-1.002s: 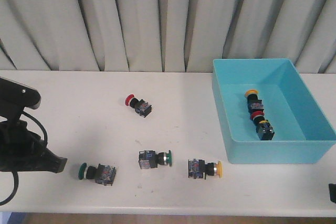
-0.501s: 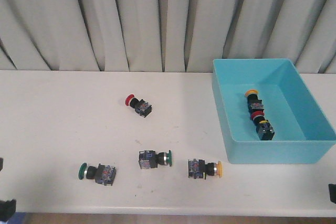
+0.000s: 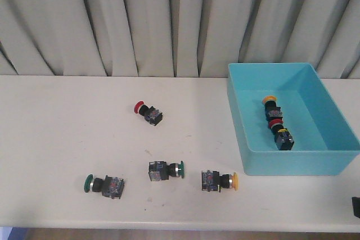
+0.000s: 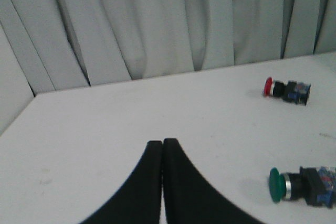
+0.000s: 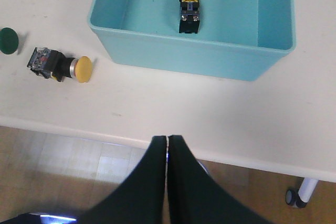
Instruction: Pick red and yellow buttons and place in box
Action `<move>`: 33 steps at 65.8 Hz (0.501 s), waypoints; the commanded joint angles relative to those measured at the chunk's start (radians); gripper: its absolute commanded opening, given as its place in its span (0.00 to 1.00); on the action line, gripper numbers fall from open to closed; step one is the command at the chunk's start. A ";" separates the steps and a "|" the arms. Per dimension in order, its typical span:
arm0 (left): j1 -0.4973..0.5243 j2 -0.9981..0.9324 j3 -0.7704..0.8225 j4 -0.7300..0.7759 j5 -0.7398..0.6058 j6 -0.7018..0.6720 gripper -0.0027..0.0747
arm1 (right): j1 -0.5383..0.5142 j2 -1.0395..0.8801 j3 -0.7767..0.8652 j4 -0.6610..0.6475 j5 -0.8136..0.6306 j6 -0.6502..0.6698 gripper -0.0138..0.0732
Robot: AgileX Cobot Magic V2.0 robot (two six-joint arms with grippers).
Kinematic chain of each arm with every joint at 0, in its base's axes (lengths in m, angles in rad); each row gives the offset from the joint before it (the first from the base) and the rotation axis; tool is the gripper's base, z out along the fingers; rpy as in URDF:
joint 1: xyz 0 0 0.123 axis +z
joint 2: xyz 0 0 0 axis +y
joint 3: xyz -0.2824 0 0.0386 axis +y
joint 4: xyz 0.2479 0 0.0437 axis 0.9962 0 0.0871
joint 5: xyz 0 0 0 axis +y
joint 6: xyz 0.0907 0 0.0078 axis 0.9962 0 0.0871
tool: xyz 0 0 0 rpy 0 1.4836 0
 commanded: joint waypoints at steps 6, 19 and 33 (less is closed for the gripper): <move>-0.005 -0.055 0.051 -0.012 -0.051 -0.004 0.02 | -0.004 -0.001 -0.023 0.001 -0.045 0.002 0.15; -0.014 -0.057 0.051 -0.007 -0.061 -0.002 0.02 | -0.004 -0.001 -0.023 0.001 -0.045 0.002 0.15; -0.014 -0.057 0.051 -0.012 -0.099 -0.041 0.02 | -0.004 -0.001 -0.023 0.001 -0.045 0.002 0.15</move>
